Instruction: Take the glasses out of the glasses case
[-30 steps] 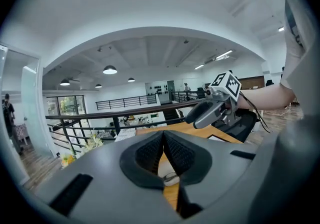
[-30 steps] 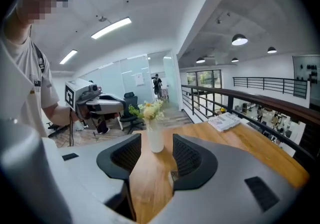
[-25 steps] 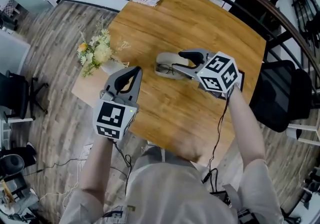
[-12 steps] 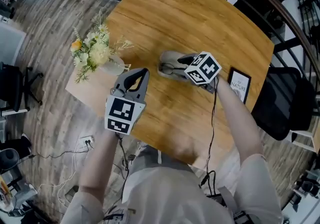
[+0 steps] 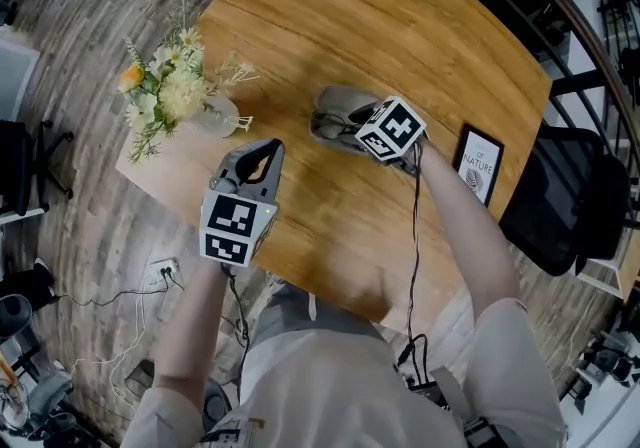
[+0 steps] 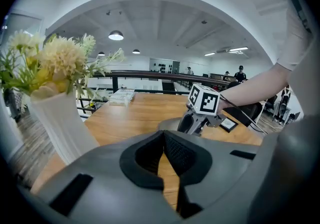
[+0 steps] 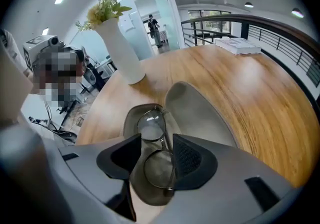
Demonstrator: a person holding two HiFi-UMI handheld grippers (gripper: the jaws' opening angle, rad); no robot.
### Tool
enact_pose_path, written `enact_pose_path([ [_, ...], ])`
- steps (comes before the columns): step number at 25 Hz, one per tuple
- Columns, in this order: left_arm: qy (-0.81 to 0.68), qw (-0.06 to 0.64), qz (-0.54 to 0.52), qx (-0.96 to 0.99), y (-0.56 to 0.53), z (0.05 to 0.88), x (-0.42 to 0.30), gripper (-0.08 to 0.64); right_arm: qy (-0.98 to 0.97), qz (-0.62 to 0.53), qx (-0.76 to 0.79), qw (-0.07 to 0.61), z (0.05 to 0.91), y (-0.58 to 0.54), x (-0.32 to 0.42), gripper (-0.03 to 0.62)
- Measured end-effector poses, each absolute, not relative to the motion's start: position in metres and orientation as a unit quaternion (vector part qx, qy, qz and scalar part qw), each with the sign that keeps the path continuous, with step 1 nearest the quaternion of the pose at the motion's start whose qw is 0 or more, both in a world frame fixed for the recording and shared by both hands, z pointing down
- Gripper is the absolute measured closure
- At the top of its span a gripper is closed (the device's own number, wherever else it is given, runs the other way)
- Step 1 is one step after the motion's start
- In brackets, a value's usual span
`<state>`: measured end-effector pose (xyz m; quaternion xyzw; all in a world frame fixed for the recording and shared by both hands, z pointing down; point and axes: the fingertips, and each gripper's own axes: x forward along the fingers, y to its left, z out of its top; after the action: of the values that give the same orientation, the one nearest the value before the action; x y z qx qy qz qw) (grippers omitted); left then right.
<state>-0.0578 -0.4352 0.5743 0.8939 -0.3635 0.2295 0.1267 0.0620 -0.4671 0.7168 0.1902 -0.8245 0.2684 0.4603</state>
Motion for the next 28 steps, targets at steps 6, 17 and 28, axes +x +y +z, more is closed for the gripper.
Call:
enact_pose_path([
  [6,-0.357,0.138,0.238,0.893,-0.427,0.588,-0.060,0.543,-0.817,0.265,0.166,0.485,0.733,-0.454,0.054,0.380],
  [17,-0.353,0.143,0.241,0.893,-0.411,0.589,-0.059,0.543,-0.823,0.248,0.154,0.486,0.726,-0.434,0.042,0.511],
  [28,-0.358,0.119,0.231,0.897,-0.402,0.558,-0.062,0.543,-0.849,0.240,0.240,0.404,0.647,-0.449,0.059,0.532],
])
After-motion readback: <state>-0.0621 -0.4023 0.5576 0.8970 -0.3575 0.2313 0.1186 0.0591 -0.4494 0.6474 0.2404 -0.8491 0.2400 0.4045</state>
